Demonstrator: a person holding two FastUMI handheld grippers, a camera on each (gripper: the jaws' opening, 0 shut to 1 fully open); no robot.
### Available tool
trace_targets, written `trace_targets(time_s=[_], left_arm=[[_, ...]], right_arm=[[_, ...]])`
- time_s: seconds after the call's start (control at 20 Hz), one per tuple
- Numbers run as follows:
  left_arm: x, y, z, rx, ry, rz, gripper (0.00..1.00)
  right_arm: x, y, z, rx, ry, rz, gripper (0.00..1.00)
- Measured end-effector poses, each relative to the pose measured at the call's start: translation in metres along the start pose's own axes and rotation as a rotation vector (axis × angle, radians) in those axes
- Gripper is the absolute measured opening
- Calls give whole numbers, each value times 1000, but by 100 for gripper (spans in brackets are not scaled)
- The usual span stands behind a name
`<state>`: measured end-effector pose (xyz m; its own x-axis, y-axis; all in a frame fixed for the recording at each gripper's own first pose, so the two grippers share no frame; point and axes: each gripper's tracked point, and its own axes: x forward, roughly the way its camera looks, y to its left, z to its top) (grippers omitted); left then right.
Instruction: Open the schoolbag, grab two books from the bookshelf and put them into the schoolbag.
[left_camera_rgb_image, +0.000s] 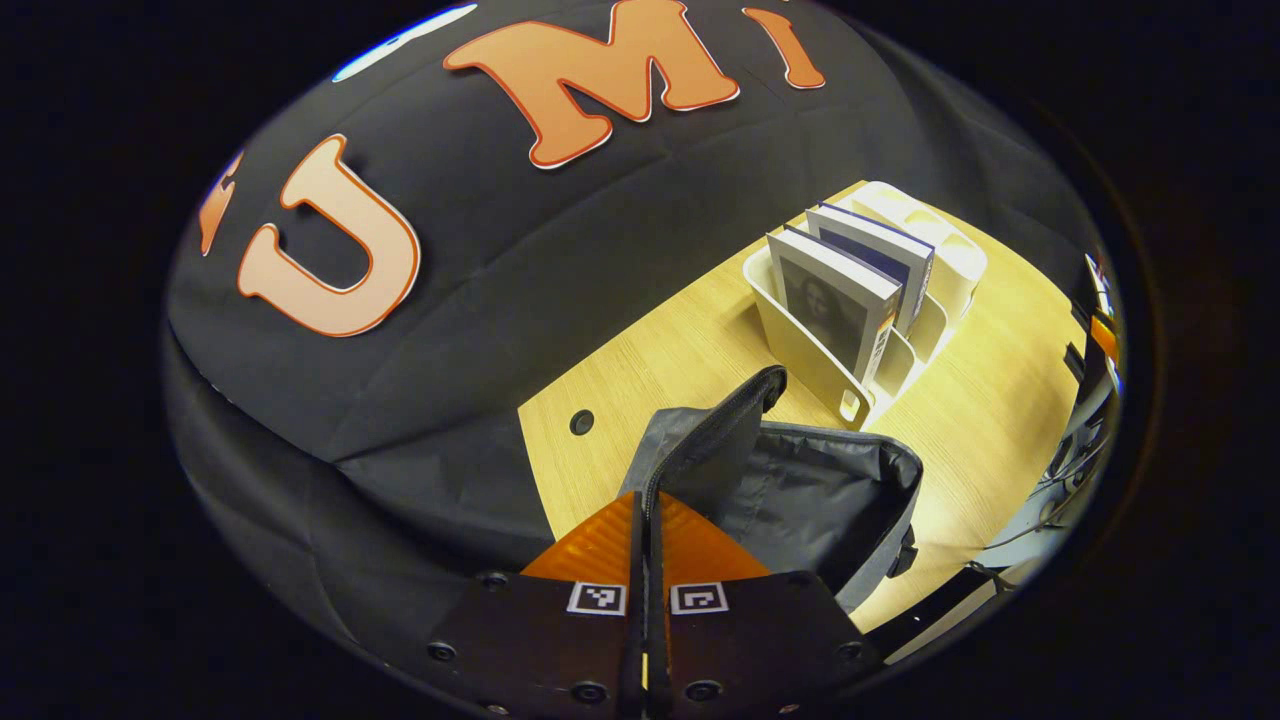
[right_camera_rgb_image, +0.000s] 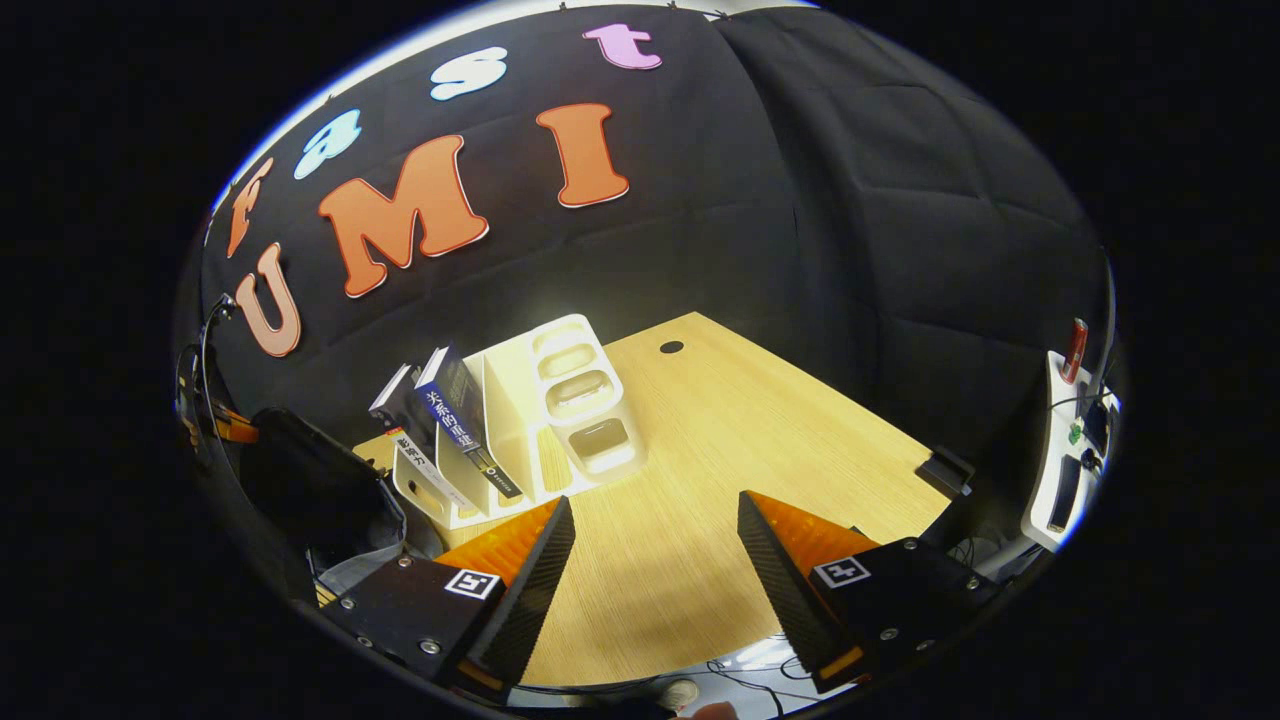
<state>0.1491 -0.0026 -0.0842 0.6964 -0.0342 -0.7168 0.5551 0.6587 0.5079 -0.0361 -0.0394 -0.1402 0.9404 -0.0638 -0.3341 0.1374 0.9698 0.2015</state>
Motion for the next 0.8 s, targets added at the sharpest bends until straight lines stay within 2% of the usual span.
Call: trace_targets(time_s=[0.35,0.8], left_arm=[[2,-3,-4,3,8,-7,2],[0,1,-8,-26,4,25,2]], right_arm=[[-4,0,-8,-3,13,-1,98],[-12,-12,-14,16,20,-18,98]])
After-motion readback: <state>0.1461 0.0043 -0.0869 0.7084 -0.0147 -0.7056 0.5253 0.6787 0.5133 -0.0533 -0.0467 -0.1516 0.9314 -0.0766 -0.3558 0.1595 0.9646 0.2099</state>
